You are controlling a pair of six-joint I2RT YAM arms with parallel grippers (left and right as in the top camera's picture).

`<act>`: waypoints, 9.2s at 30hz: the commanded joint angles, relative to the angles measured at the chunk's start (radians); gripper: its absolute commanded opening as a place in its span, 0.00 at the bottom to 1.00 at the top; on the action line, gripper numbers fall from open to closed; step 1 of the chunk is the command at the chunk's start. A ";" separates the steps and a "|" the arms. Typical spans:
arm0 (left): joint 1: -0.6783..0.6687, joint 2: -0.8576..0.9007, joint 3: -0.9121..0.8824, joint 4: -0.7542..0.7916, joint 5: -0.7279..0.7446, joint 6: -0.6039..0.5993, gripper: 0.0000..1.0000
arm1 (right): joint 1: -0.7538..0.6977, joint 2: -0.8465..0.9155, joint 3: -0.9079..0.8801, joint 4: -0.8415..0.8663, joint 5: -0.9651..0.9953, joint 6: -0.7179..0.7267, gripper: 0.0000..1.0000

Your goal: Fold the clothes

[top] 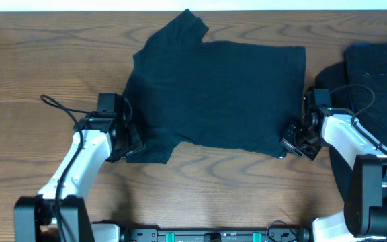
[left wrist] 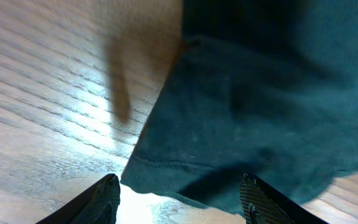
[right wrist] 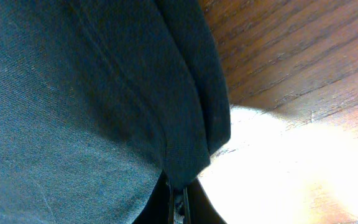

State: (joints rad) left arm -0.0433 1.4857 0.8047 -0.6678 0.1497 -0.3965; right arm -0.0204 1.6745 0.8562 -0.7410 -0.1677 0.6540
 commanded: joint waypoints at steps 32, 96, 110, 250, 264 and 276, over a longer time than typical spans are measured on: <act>-0.002 0.138 -0.024 0.003 -0.031 -0.001 0.06 | -0.005 0.013 -0.007 0.008 0.002 -0.023 0.01; -0.002 0.063 0.459 -0.184 -0.027 0.000 0.06 | -0.006 -0.113 0.117 0.163 -0.068 0.005 0.01; -0.060 0.128 0.459 0.021 -0.027 0.012 0.06 | -0.005 -0.054 0.115 0.208 -0.027 0.042 0.01; -0.031 0.550 0.423 0.070 -0.055 -0.110 0.06 | 0.721 0.376 0.483 0.339 0.300 -1.075 0.38; -0.031 0.549 0.423 0.071 -0.056 -0.110 0.06 | 0.703 0.390 0.483 0.383 0.344 -1.078 0.37; -0.031 0.550 0.423 0.071 -0.056 -0.110 0.06 | 0.654 0.398 0.483 0.410 0.355 -1.078 0.38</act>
State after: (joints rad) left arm -0.0914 1.9675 1.2442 -0.6052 0.1436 -0.4984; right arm 0.6529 2.0552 1.3304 -0.3386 0.1745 -0.4129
